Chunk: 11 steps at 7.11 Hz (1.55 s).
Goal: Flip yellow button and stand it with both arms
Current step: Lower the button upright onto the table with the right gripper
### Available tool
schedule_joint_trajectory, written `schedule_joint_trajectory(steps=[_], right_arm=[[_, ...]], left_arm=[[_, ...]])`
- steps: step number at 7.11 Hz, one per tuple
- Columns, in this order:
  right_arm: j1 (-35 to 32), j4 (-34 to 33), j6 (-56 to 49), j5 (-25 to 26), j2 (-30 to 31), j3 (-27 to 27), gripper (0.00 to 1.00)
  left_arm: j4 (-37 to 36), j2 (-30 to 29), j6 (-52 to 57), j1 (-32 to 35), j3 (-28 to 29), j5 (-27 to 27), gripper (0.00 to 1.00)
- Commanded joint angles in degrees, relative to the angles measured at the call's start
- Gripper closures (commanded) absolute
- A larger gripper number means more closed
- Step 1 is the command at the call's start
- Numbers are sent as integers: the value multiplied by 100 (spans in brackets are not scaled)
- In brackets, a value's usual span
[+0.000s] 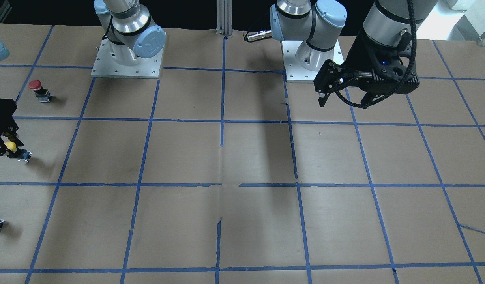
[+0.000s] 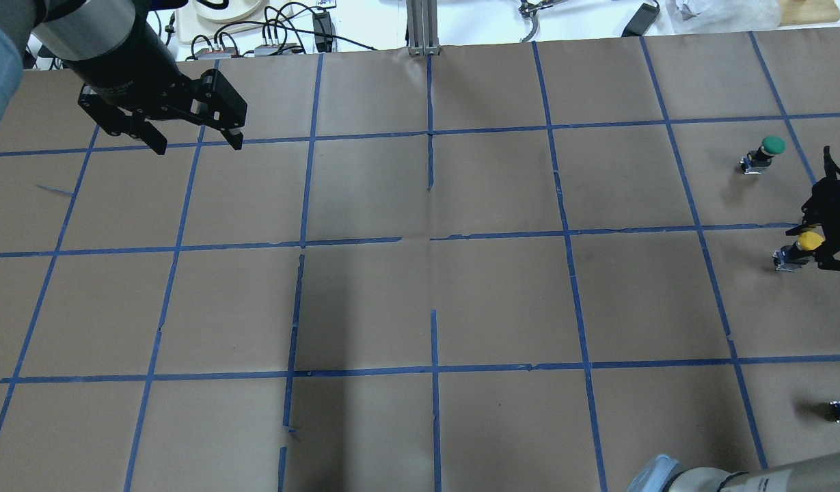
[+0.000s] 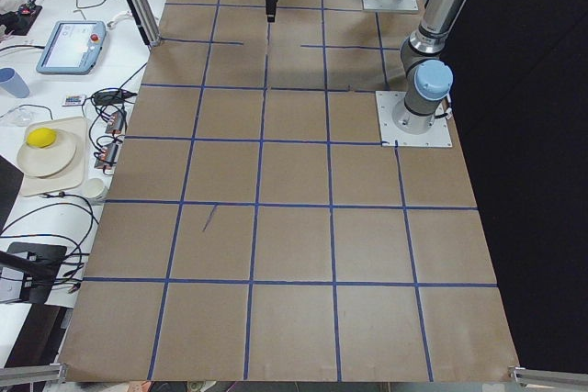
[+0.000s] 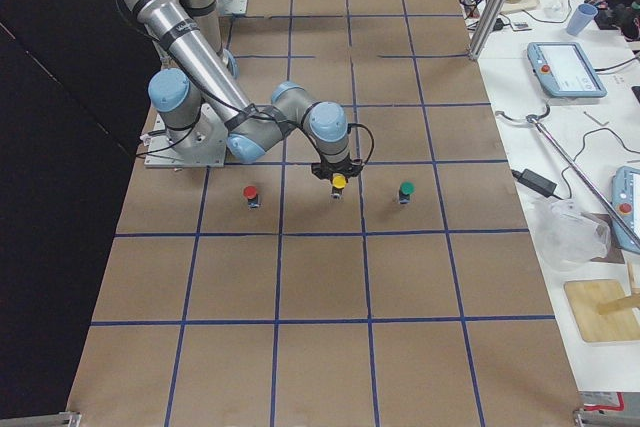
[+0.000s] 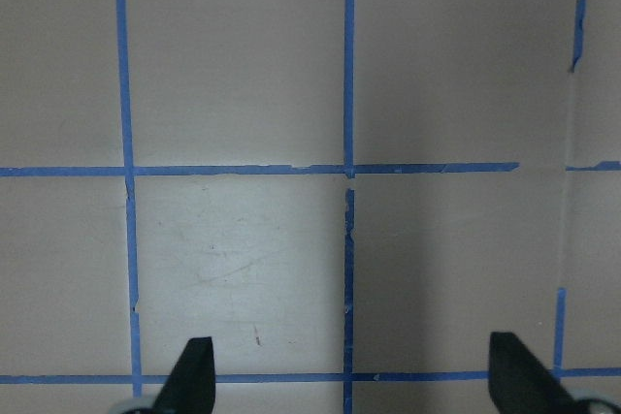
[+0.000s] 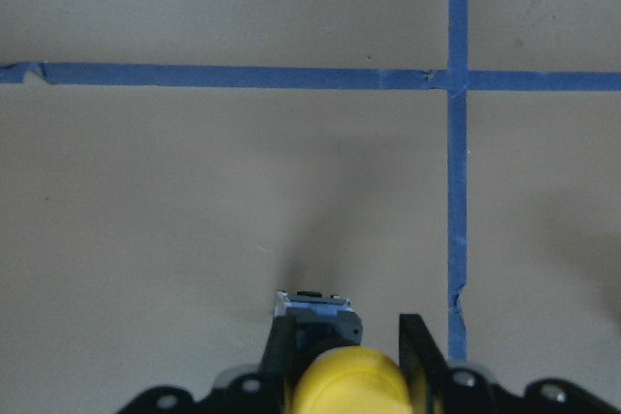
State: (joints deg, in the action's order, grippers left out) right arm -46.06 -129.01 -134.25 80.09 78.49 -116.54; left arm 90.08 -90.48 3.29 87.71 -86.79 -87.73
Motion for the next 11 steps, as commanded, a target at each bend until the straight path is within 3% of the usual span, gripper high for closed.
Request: schedule_joint_trajectory(steps=[1,4,6,8,9,11], right_arm=[[1,-18,-5,6,0,-35,65],[1,-36,-5,6,0,-36,49],[1,-10,39,6,0,-36,13],[-8,-1,126,-2,122,-27,12],[-8,147,1041,-11,428,-9,12],[-70,1135,3885,32,1445,87,12]], left_arm=[[0,-5,14,27,4,1,1],[0,-14,5,27,4,-7,1],[53,-48,14,18,108,-95,1],[325,30,14,27,153,-306,1],[326,13,14,27,145,-315,1],[308,-57,5,27,171,-254,1]])
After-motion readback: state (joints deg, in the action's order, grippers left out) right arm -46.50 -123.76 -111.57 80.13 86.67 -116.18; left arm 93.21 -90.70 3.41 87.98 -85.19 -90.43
